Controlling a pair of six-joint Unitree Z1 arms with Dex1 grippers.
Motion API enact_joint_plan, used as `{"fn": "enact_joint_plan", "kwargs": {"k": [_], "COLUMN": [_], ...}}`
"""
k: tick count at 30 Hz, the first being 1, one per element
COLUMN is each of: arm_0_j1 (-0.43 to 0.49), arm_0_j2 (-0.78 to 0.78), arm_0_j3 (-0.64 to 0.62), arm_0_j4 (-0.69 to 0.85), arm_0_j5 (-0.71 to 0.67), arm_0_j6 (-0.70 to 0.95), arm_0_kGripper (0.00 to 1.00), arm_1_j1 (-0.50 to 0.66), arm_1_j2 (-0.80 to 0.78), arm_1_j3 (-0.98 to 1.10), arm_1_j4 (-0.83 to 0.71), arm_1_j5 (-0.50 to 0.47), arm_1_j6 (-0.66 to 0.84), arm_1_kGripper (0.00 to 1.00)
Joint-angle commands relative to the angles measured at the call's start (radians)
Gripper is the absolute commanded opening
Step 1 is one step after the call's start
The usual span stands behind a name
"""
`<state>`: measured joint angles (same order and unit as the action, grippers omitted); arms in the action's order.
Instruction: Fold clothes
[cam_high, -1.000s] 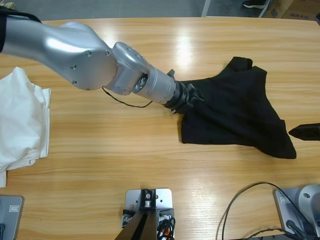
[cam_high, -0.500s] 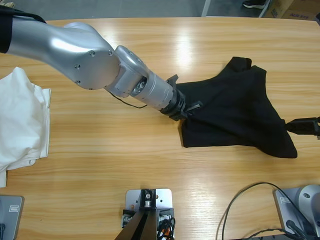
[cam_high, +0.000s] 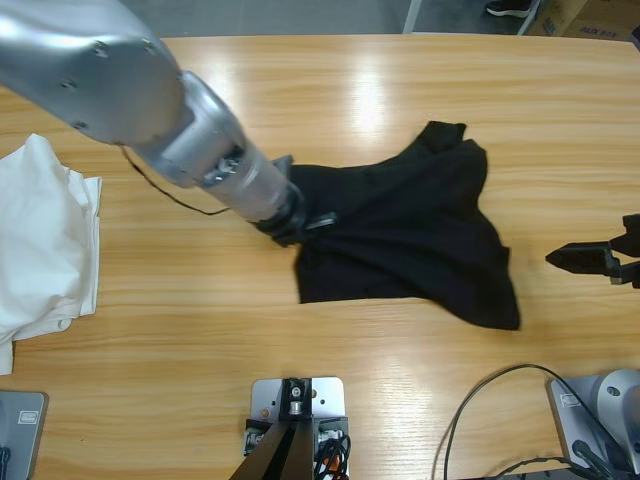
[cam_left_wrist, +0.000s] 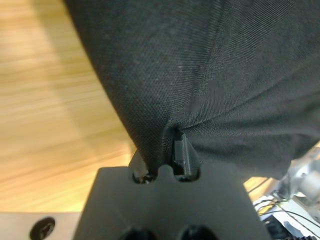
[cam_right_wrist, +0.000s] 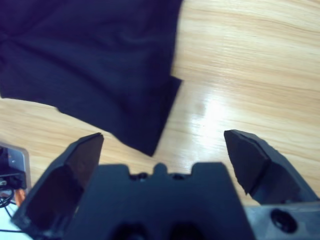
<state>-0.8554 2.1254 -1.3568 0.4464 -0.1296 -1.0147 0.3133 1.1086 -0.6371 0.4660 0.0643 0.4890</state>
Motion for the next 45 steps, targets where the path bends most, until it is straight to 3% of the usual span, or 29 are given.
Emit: {"fn": "enact_joint_plan", "kwargs": {"k": [1,7,13,18,27,34,35,36,37,40,45], "arm_0_j1": [0.053,0.098,0.074,-0.028,-0.201,-0.211,-0.211,-0.21,-0.21,-0.209,-0.201], "arm_0_j2": [-0.106,-0.17,-0.083,0.041,0.285,0.36,0.37,0.378,0.383,0.398,0.484], "arm_0_j3": [0.161,0.168,-0.19,-0.479,-0.892,-0.945,-0.954,-0.961,-0.965,-1.006,-1.205], "arm_0_j4": [0.123,0.186,0.341,0.445,0.611,0.655,0.661,0.671,0.672,0.67,0.672], "arm_0_j5": [0.044,0.108,0.093,0.049,-0.03,-0.035,-0.04,-0.04,-0.034,0.001,0.027], "arm_0_j6": [0.044,0.056,0.07,0.048,0.038,0.049,0.052,0.056,0.063,0.068,0.081], "arm_0_kGripper": [0.0,0.0,0.0,0.0,0.0,0.0,0.301,0.792,0.95,0.968,0.968], "arm_1_j1": [0.009,0.009,0.009,0.009,0.009,0.009,0.009,0.009,0.009,0.009,0.012], "arm_1_j2": [0.032,0.067,0.073,0.075,0.1,0.074,0.067,0.062,0.059,0.051,0.036], "arm_1_j3": [0.04,0.049,0.056,0.06,0.084,0.091,0.092,0.092,0.093,0.096,0.102], "arm_1_j4": [-0.034,-0.075,-0.089,-0.096,-0.139,-0.141,-0.14,-0.139,-0.139,-0.138,-0.139], "arm_1_j5": [0.026,0.041,0.047,0.051,0.061,0.081,0.082,0.085,0.088,0.1,0.111], "arm_1_j6": [-0.001,0.0,0.0,0.0,0.0,0.0,0.0,0.0,0.0,0.0,0.002], "arm_1_kGripper": [0.987,0.987,0.987,0.987,0.987,0.987,0.985,0.982,0.982,0.971,0.964]}}
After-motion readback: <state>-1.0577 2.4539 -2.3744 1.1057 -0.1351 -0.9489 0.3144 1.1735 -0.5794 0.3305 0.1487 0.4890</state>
